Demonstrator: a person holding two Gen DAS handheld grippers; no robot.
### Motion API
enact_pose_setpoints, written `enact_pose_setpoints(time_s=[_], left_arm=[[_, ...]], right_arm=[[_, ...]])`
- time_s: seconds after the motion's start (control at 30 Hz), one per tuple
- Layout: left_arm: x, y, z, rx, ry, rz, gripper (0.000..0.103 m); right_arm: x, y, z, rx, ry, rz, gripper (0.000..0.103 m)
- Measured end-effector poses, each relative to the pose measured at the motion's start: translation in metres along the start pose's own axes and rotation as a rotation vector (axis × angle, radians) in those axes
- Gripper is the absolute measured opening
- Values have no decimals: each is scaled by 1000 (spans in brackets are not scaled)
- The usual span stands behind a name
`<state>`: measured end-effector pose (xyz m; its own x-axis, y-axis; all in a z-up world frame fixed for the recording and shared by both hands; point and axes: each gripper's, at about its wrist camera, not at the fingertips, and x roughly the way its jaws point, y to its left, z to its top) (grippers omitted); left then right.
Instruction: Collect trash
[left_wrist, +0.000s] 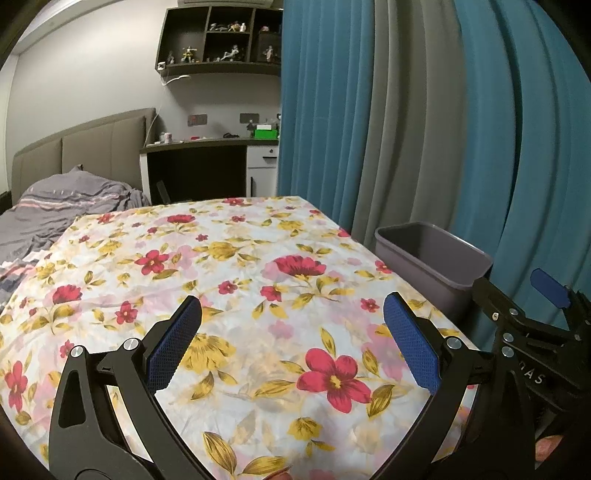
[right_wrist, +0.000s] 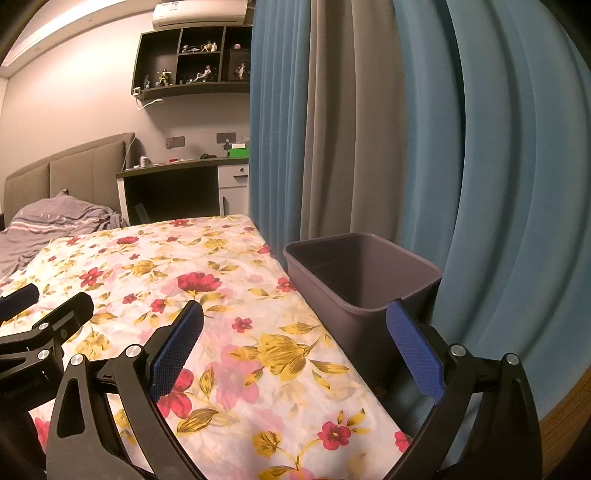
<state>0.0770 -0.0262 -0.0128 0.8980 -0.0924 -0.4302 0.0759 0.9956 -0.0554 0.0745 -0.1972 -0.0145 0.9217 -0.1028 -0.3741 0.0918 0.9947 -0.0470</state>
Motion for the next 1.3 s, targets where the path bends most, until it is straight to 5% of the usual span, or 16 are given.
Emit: enact_pose_setpoints(time_s=[1.3], left_arm=[[0,4,-4,-10,5,9,97]], right_arm=[[1,3,-1,7,-6,2,95]])
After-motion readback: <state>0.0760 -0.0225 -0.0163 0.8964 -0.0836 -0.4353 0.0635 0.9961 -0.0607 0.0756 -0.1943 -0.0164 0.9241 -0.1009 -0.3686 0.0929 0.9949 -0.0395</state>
